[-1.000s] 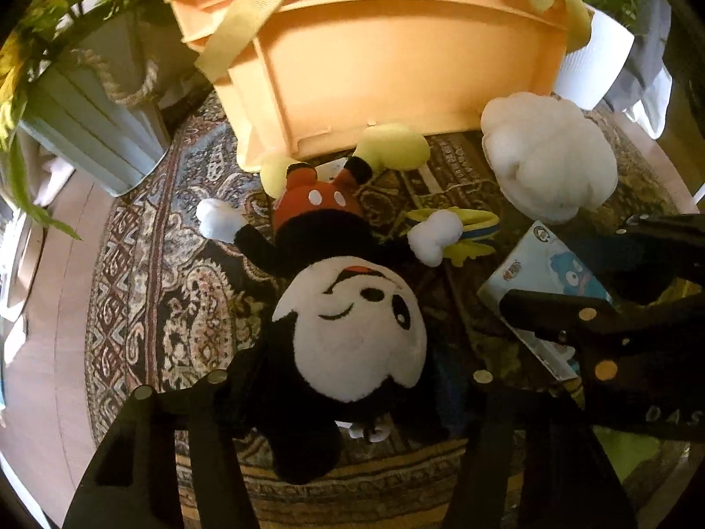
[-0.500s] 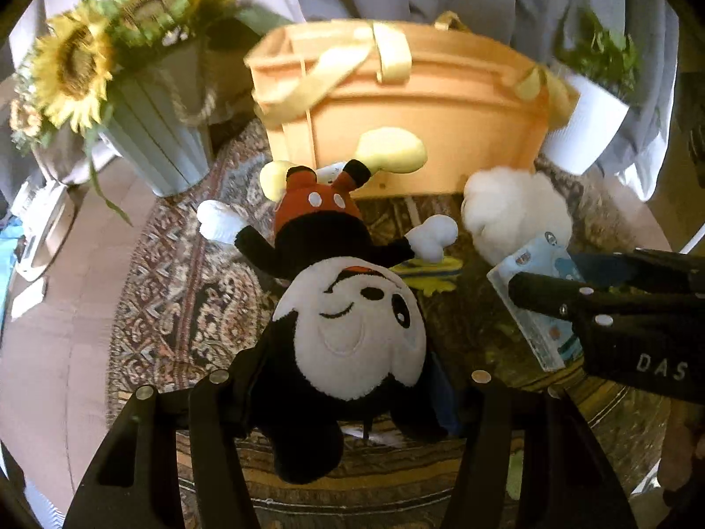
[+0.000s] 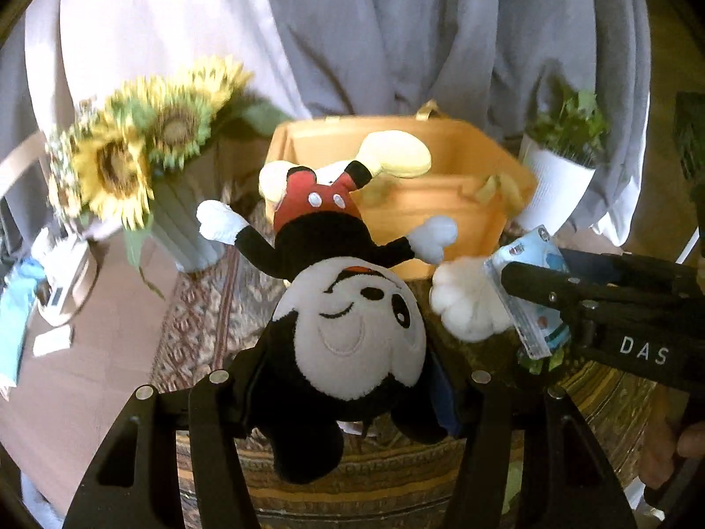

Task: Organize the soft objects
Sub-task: 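Grasp the Mickey Mouse plush with the left tool while the right tool grasps the blue card box, then lift both items over the orange crate and open both tools to drop them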

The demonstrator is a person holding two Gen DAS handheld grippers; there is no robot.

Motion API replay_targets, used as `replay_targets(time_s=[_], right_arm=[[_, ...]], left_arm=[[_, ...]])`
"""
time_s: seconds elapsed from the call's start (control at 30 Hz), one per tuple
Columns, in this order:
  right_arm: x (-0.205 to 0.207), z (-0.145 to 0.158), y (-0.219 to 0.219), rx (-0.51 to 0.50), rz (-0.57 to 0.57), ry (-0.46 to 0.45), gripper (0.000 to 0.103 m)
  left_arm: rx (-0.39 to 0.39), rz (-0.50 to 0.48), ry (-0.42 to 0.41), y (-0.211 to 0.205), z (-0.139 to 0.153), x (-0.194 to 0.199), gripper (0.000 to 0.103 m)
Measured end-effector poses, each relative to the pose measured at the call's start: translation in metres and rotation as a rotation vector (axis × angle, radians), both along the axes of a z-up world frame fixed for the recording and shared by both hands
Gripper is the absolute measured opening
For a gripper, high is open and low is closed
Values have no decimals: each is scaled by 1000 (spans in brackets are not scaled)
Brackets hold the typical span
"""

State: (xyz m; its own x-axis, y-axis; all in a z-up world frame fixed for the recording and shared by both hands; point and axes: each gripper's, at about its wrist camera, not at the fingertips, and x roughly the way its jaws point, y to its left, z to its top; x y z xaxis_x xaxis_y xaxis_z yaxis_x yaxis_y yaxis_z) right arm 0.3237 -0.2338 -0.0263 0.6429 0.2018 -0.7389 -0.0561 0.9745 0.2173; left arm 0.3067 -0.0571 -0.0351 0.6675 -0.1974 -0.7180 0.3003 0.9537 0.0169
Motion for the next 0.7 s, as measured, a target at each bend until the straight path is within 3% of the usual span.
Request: replay_targets(time_s=[0.33, 0.7], right_arm=[[2, 42, -10, -7, -34, -135, 54], [40, 65, -23, -5, -65, -212, 54]], left_arm=[[-28, -30, -84, -11, 40, 13, 59], [-52, -47, -127, -21, 65, 55, 59]])
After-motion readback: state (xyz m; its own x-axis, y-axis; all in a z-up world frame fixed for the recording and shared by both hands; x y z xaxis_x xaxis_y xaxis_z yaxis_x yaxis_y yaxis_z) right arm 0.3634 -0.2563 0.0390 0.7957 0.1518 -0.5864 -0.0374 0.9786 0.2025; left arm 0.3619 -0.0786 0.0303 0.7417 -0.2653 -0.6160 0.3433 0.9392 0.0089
